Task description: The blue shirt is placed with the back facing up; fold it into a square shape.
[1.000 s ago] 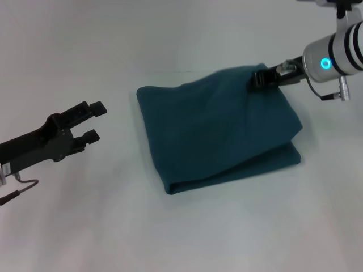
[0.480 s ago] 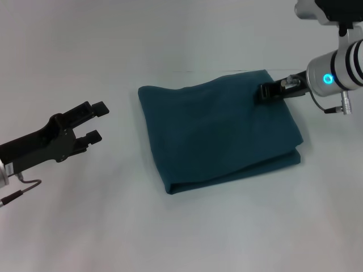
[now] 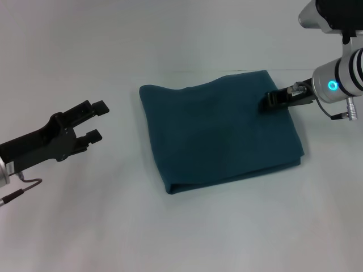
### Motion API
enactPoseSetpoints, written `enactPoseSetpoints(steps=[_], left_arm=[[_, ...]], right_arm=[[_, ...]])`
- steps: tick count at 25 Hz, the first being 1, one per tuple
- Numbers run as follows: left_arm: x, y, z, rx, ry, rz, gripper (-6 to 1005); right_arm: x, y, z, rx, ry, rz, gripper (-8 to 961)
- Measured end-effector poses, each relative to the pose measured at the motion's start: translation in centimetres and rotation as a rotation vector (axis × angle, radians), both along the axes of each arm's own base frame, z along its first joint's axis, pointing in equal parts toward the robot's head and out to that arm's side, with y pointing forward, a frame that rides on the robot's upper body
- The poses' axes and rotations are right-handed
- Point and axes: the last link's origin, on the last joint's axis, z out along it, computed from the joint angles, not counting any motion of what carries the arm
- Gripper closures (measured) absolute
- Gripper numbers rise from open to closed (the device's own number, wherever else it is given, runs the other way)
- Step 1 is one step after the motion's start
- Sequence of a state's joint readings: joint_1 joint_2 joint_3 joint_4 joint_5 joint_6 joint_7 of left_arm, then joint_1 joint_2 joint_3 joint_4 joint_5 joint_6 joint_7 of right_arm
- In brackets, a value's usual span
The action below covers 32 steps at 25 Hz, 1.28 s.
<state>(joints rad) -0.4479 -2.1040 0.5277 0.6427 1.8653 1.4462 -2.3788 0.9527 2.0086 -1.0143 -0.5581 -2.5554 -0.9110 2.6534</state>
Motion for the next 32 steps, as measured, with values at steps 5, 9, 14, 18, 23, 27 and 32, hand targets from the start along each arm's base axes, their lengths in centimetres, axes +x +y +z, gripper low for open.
enactPoseSetpoints(steps=[5, 9, 14, 18, 23, 27, 32], left_arm=[[0.0, 0.0, 0.0, 0.0, -0.001, 0.0, 50], [0.0, 0.0, -0.1, -0.001, -0.002, 0.0, 51], [0.1, 0.0, -0.1, 0.001, -0.004, 0.0, 51], [0.1, 0.1, 0.0, 0.006, -0.008, 0.0, 51], [0.1, 0.2, 0.1, 0.012, -0.004, 0.004, 50], [0.1, 0.3, 0.1, 0.015, -0.003, 0.008, 50], [0.1, 0.4, 0.1, 0.016, -0.003, 0.007, 51]], right_arm=[[0.2, 0.1, 0.2, 0.009, -0.037, -0.006, 660], [0.5, 0.2, 0.6, 0.028, -0.039, -0.013, 594], [0.5, 0.8, 2.5, 0.124, 0.023, -0.017, 512], [0.3, 1.2, 2.9, 0.169, 0.076, -0.014, 480], [0.4, 1.2, 1.0, 0.186, 0.081, -0.008, 484], [0.6, 1.2, -0.2, 0.206, 0.079, -0.01, 487], [0.5, 1.3, -0.7, 0.215, 0.074, -0.008, 496]])
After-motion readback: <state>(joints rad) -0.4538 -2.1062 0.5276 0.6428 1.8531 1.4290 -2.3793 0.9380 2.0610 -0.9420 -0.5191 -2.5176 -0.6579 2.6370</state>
